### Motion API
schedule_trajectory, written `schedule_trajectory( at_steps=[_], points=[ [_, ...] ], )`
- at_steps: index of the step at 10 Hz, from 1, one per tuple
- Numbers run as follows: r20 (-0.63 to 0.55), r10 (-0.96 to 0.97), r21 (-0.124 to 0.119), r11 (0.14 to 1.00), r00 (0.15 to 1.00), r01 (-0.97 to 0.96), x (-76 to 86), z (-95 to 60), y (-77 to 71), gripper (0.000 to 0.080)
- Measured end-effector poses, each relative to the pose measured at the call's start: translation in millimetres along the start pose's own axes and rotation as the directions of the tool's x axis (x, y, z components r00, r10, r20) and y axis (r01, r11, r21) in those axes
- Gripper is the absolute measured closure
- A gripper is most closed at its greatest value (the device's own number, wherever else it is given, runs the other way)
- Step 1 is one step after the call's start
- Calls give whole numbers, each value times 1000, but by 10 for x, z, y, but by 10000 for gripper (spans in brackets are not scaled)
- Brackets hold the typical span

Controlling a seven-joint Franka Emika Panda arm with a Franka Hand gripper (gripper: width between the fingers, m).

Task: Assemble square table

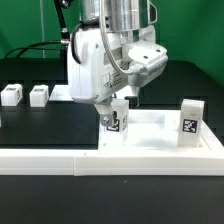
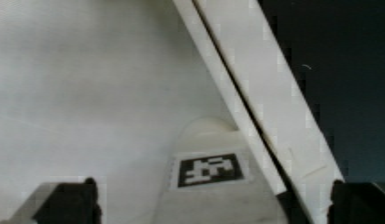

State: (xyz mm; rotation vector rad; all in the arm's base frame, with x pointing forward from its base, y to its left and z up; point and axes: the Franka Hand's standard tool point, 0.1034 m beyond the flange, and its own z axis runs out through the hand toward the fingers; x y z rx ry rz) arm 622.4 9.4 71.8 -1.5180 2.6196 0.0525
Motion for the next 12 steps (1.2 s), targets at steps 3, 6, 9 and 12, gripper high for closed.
schedule_trajectory(
  at_steps=[3, 6, 9, 12],
  points=[
    [-1, 0, -1, 1000, 1000, 0, 3, 8, 3, 151],
    [-2, 0, -2, 1000, 1000, 0, 5, 15, 6, 151],
    [-2, 0, -2, 1000, 1000, 0, 5, 17, 7, 151],
    [0, -60, 0, 998, 998, 60, -3, 6, 4, 151]
  ],
)
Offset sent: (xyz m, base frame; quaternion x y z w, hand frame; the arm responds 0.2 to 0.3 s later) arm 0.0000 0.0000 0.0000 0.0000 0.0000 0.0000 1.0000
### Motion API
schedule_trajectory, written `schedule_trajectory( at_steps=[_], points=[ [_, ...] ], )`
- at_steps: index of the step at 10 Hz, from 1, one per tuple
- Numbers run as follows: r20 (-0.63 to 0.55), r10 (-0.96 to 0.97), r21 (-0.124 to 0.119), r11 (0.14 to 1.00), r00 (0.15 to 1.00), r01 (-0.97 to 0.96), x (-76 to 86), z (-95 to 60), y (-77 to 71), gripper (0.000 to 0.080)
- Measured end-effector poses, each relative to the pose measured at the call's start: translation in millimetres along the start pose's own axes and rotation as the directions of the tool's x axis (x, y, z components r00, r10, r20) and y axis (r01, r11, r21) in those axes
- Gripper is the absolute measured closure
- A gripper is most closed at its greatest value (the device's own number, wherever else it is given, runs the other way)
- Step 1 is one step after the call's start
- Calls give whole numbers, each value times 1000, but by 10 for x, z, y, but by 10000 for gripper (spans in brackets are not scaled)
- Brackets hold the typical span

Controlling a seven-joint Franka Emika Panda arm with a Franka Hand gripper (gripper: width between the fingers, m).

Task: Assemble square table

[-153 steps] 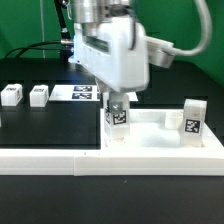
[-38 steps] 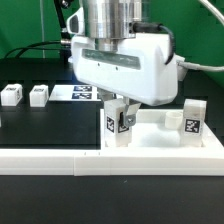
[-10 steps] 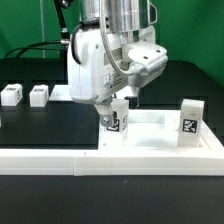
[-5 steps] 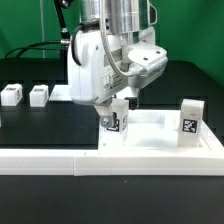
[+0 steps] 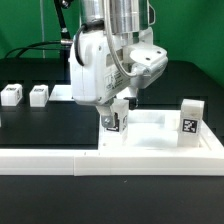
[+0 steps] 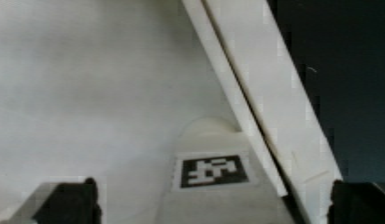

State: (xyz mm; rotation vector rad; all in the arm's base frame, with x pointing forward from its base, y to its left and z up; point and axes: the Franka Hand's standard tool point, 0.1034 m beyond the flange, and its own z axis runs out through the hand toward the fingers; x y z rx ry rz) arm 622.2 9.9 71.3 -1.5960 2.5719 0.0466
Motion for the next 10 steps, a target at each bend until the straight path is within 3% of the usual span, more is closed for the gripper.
schedule_trajectory(
  at_steps=[2, 7, 8, 9, 10],
  points=[
    [22, -285, 48, 958, 958, 284, -31, -278, 32, 151],
    [2, -624, 51, 780, 781, 624, 14, -303, 74, 151],
    [-8, -711, 55, 702, 704, 710, 24, -308, 75, 151],
    [-49, -845, 67, 529, 532, 846, 85, -316, 102, 151],
    [-60, -931, 48, 356, 359, 933, 131, -305, 156, 151]
  ],
)
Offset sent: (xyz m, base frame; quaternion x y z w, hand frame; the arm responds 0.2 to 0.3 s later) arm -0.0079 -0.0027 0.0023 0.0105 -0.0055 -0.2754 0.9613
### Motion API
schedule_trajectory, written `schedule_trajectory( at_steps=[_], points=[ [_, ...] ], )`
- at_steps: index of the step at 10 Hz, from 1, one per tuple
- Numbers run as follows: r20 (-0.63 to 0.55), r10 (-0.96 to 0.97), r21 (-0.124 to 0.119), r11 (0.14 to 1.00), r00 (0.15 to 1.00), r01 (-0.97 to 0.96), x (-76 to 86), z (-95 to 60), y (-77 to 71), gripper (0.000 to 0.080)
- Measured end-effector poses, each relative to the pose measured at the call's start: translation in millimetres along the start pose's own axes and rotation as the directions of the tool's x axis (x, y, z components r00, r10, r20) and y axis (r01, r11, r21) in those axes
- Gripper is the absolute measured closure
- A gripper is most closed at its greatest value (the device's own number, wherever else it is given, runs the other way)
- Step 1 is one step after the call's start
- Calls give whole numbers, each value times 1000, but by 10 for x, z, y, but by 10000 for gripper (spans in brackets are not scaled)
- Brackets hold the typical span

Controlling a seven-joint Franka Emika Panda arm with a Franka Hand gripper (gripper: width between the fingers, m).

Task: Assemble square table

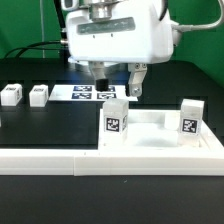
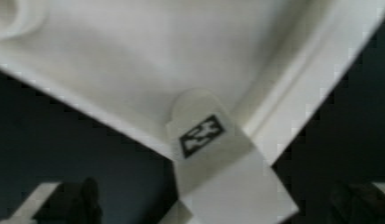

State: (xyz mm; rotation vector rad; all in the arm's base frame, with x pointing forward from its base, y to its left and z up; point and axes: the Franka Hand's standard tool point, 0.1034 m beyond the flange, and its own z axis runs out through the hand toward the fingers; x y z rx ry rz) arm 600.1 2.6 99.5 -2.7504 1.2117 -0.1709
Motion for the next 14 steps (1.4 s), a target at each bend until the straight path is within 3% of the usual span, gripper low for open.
schedule_trajectory(
  at_steps=[1, 2, 3, 4, 7, 9, 10, 14],
  points=[
    [7, -178, -11, 984, 984, 178, -4, -5, -6, 151],
    [4, -285, 1, 959, 959, 285, 47, -29, 8, 151],
    [-7, -297, 29, 954, 955, 297, 209, -72, 103, 151],
    [-6, -343, 9, 939, 939, 343, 224, -58, 142, 151],
    [-3, -528, -6, 849, 849, 528, 211, -49, 152, 151],
    [53, -660, 17, 751, 749, 660, -117, -15, 129, 151],
    [64, -696, 12, 717, 715, 697, -198, 38, 117, 151],
    [64, -687, 8, 726, 724, 688, -160, 43, 155, 151]
  ],
)
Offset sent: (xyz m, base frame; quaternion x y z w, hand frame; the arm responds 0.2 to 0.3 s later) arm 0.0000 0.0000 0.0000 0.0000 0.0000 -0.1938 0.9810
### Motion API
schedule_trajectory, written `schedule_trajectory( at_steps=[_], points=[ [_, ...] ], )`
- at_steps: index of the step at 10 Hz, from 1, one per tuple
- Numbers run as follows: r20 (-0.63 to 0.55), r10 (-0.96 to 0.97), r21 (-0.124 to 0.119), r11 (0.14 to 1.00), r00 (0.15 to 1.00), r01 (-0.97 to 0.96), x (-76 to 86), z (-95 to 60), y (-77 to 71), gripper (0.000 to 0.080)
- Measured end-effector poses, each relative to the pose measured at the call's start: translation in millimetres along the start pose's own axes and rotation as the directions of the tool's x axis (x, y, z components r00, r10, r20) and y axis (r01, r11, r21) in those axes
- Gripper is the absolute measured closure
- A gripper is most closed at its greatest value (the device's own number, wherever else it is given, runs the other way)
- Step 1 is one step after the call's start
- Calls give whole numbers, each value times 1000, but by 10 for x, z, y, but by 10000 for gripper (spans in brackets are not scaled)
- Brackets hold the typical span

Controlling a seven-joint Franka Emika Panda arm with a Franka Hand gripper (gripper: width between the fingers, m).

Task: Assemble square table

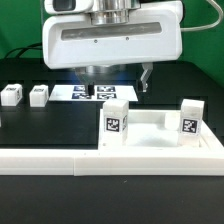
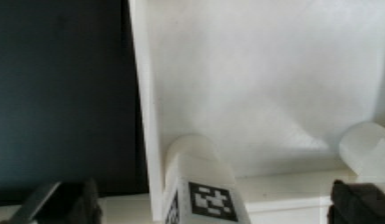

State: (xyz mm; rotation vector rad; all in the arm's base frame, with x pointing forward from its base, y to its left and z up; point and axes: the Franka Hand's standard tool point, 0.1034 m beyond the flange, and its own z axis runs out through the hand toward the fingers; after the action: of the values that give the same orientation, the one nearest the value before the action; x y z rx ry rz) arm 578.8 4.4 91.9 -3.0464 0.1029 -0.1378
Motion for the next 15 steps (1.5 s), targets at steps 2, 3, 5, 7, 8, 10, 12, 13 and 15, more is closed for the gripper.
schedule_trajectory(
  at_steps=[2, 3, 5, 7, 8, 10, 12, 13, 15],
  points=[
    [40, 36, -30, 999, 999, -35, -190, 231, 99, 151],
    [81, 57, -41, 998, 995, -54, -273, 349, 127, 151],
    [86, 82, -79, 994, 993, -75, -354, 622, 202, 151],
    [75, 82, -97, 992, 994, -75, -385, 761, 222, 151],
    [66, 81, -102, 992, 995, -74, -387, 780, 234, 151],
    [66, 82, -102, 992, 994, -75, -384, 777, 240, 151],
    [65, 82, -102, 992, 994, -75, -384, 777, 244, 410],
    [65, 83, -102, 992, 994, -76, -384, 777, 245, 410],
    [64, 85, -105, 991, 994, -78, -381, 773, 273, 725]
  ],
)
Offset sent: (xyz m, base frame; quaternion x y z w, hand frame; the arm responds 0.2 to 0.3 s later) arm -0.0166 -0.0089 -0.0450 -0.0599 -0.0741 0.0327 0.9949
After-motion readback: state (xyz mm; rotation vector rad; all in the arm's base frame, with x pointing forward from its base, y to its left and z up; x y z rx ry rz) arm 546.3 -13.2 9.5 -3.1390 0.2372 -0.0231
